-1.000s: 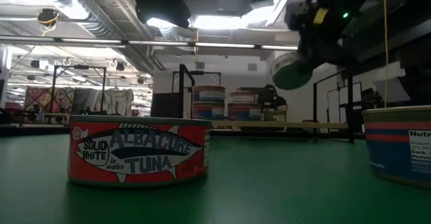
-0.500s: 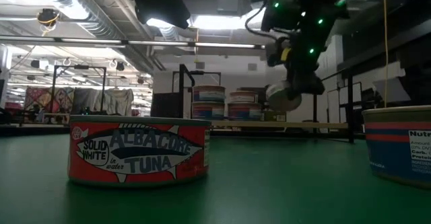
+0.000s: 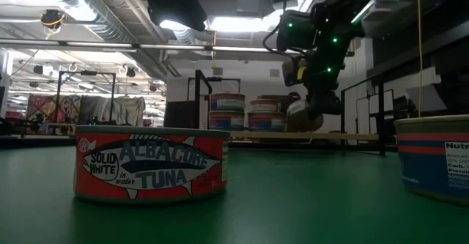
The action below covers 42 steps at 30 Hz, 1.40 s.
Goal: Stack canned seafood by type on shelf
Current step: Put the green tuna can on the shelf aligned with the blue tuna can, then put the red tuna can on the shelf aligned with the green tuna can
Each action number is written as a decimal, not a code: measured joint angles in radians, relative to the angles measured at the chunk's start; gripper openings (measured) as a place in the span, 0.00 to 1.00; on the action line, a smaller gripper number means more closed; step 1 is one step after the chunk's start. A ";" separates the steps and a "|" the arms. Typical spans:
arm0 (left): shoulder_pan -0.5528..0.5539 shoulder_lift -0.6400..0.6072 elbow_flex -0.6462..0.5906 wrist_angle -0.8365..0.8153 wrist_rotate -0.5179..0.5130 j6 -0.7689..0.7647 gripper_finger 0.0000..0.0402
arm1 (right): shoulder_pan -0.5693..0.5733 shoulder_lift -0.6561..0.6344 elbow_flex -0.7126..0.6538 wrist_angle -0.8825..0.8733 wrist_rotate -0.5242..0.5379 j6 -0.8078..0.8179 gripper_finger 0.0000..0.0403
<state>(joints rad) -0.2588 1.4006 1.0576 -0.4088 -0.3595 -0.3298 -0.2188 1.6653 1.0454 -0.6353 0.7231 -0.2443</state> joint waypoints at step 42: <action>-0.001 0.000 -0.001 0.000 0.000 -0.003 0.29 | 0.003 0.001 0.060 -0.254 -0.074 0.081 0.63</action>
<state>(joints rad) -0.2600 1.4010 1.0569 -0.4087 -0.3592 -0.3328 -0.2161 1.6661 1.1059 -0.8895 0.6492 -0.1634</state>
